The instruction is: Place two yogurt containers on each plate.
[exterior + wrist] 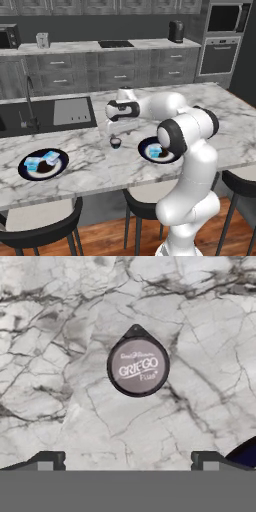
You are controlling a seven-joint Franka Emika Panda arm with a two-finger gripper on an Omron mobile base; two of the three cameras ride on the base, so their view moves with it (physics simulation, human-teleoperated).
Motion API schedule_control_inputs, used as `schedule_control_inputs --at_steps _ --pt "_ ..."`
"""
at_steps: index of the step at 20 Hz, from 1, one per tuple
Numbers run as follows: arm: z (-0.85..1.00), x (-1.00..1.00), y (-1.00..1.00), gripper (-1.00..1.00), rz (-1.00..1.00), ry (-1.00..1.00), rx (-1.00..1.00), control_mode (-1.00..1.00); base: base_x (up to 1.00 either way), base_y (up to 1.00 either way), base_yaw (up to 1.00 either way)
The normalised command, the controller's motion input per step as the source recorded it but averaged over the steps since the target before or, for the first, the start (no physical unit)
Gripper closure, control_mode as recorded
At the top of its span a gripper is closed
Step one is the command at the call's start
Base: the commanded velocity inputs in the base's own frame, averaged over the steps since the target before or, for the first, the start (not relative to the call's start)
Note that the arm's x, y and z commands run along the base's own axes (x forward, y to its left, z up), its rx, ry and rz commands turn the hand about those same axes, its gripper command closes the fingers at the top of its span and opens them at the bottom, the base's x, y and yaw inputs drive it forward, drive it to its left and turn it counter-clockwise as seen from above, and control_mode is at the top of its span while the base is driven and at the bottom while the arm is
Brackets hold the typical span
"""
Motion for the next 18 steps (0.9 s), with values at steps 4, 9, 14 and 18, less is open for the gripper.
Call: schedule_control_inputs --at_steps 4,9,14,18 --pt "-0.15 0.15 0.10 -1.00 -0.03 0.00 0.00 -1.00 0.00 0.00 0.00" --pt "-0.20 0.13 0.13 -1.00 -0.04 0.05 0.00 -1.00 0.00 0.00 0.00" --pt "-0.28 0.10 0.02 -1.00 -0.02 0.02 0.00 -1.00 0.00 0.00 0.00" --pt "-0.20 0.11 0.00 -1.00 0.00 0.00 0.00 -1.00 0.00 0.00 0.00"
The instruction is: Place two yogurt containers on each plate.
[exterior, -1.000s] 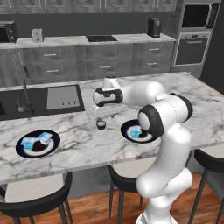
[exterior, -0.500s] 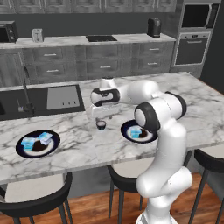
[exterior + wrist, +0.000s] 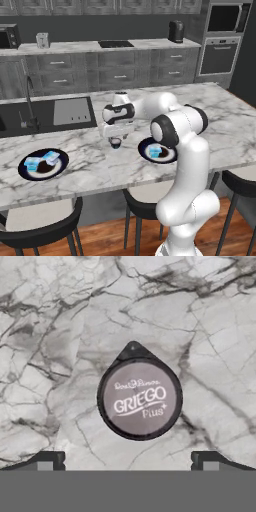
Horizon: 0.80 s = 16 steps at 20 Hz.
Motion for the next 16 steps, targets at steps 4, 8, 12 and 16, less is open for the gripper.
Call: schedule_control_inputs --at_steps 4,8,12,16 --pt "-0.12 0.15 0.00 -1.00 0.00 0.00 0.00 -1.00 0.00 0.00 0.00" --pt "-0.14 0.16 0.00 -1.00 0.00 0.00 0.00 -1.00 0.00 0.00 0.00" --pt "-0.16 0.19 0.02 -1.00 0.00 0.00 0.00 -1.00 0.00 0.00 0.00" --pt "-0.18 0.12 0.04 -1.00 0.00 0.00 -0.01 -1.00 0.00 0.00 0.00"
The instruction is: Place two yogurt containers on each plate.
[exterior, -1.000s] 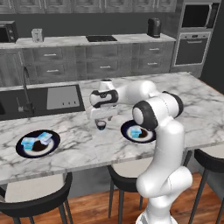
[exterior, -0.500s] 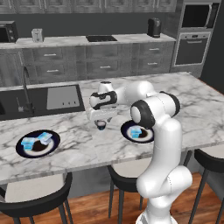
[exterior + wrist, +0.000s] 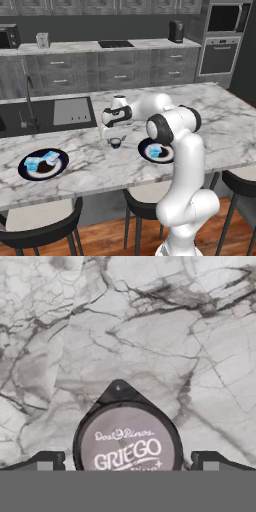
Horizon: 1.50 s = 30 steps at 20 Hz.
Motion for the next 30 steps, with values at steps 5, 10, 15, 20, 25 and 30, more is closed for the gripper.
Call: schedule_control_inputs --at_steps 5,10,15,20,25,30 --pt "-0.03 0.05 0.04 -1.00 0.00 0.00 0.00 -1.00 0.00 0.00 0.00" --pt "-0.05 0.00 0.05 -1.00 0.00 0.00 0.00 -1.00 0.00 0.00 0.00" --pt "-0.09 0.00 0.05 -1.00 0.00 0.00 0.00 -1.00 0.00 0.00 0.00" --pt "-0.11 0.04 0.00 -1.00 0.00 0.00 -0.02 -1.00 0.00 0.00 0.00" --pt "-0.06 0.00 0.00 -1.00 0.00 0.00 0.00 -1.00 0.00 0.00 0.00" --pt "-0.01 0.00 0.00 1.00 0.00 0.00 0.00 -1.00 0.00 0.00 0.00"
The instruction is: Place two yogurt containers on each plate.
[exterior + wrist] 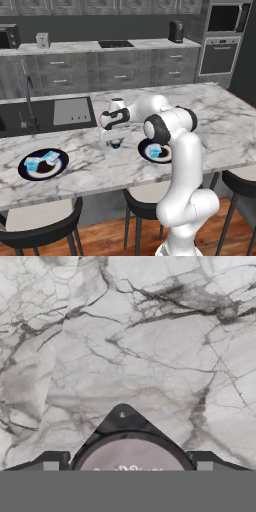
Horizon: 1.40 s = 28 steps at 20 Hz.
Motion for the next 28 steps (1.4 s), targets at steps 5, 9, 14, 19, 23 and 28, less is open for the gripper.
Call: schedule_control_inputs --at_steps 5,9,14,19,23,28 --pt "-0.01 0.01 -0.01 1.00 0.00 0.01 0.00 -1.00 0.00 0.00 0.00" --pt "0.10 -0.05 -0.06 1.00 0.00 0.03 0.00 -1.00 0.00 0.00 0.00" --pt "0.58 -0.45 -0.31 1.00 0.00 0.00 0.08 -1.00 0.00 0.00 0.00" --pt "0.52 -0.59 -0.58 1.00 0.00 0.00 0.05 -1.00 0.00 0.00 0.00" --pt "0.31 -0.71 -0.75 1.00 0.00 0.00 0.00 -1.00 0.00 0.00 0.00" --pt "0.15 -0.64 -0.82 1.00 0.00 0.00 0.00 -1.00 0.00 0.00 0.00"
